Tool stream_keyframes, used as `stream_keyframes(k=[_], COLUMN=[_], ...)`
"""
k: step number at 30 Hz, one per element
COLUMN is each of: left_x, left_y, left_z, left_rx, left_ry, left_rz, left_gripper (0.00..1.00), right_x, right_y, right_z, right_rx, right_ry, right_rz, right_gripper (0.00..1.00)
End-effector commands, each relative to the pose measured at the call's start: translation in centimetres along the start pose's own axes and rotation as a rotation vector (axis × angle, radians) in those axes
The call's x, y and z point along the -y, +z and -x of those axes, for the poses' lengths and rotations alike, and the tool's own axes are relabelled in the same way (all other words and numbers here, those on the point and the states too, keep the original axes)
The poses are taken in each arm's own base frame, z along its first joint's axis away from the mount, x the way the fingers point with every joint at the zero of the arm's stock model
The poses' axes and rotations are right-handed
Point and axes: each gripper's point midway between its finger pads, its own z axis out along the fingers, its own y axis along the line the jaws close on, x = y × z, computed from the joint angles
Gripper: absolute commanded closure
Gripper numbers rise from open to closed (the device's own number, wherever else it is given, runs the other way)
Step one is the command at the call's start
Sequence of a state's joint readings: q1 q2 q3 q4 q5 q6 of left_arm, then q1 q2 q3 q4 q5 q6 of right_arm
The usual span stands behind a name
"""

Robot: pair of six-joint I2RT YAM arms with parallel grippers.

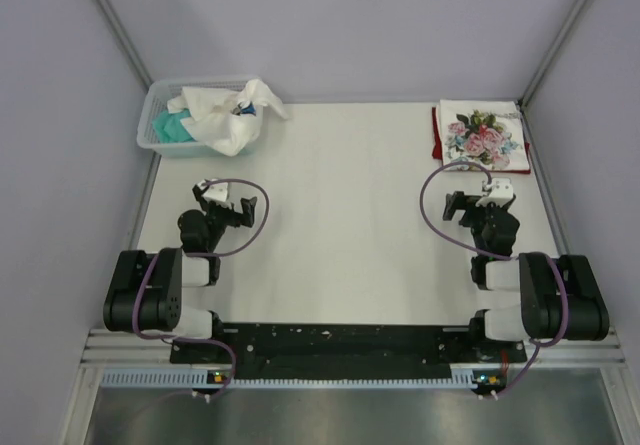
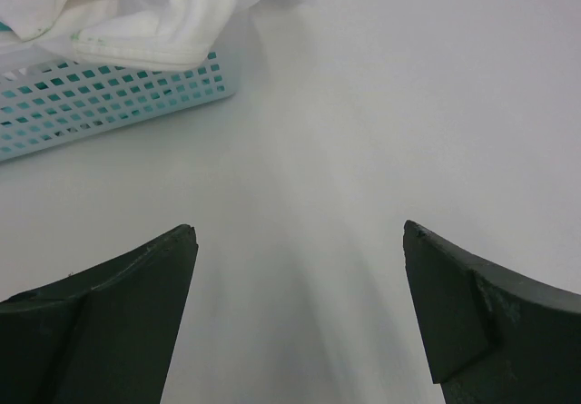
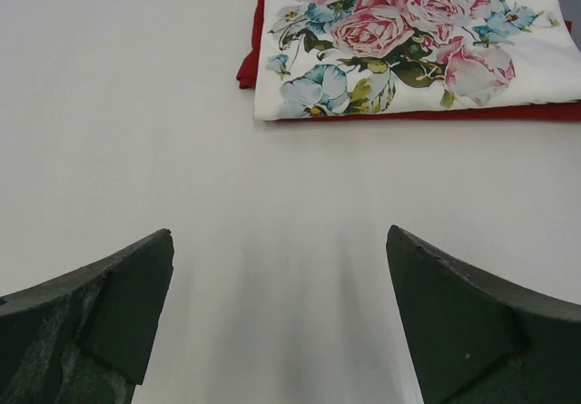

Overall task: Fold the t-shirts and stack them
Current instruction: Grab crumpled tshirt from bin with the left arm

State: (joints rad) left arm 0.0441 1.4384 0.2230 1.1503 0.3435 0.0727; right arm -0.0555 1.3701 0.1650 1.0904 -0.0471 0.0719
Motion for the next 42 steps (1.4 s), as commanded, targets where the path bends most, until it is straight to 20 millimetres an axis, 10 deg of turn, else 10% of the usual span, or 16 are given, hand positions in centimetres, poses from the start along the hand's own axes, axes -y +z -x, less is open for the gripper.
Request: stream_keyframes(k=[1, 9, 17, 21, 24, 30, 36, 42], left_x=[0.0, -0.5, 4.9, 6.2, 1.8, -5.9, -6.5, -8.4], left_y=[0.5, 0.5, 0.2, -1.4, 0.6, 6.7, 13.0, 16.8], left_z=[1.8, 2.6, 10.6, 16.3, 18.2, 16.7, 14.7, 11.8], left_rx=[0.058, 0.059, -0.137, -0.211, -0.231, -0.418, -0.479, -0.586], left_ry=[0.02, 0.013, -0.072, -0.072, -0.011, 0.041, -0.041, -0.101], left_rz=[-0.011, 0.018, -0.367, -0.474, -0.252, 0.022, -0.045, -0.002], left_gripper=[0.01, 0.09, 0.1, 0.07, 0.01, 0.01, 0.01, 0.15], right_x=[-0.2, -0.2, 0.6, 0.7, -1.3, -7.2, -11.4, -10.9], right_y=[0.7, 0.7, -0.2, -1.5, -2.4, -3.9, -5.0, -5.1], right_z=[2.0, 2.0, 2.8, 6.6, 11.1, 16.4, 17.1, 16.2], right_rx=[0.058, 0.058, 0.078, 0.117, 0.169, 0.12, 0.071, 0.045], right_ry=[-0.007, -0.007, 0.015, 0.065, 0.097, 0.073, 0.047, 0.036], right_rz=[0.016, 0.016, -0.041, -0.074, 0.017, 0.212, 0.346, 0.321], right_gripper=[0.01, 0.01, 0.01, 0.01, 0.01, 0.01, 0.03, 0.04])
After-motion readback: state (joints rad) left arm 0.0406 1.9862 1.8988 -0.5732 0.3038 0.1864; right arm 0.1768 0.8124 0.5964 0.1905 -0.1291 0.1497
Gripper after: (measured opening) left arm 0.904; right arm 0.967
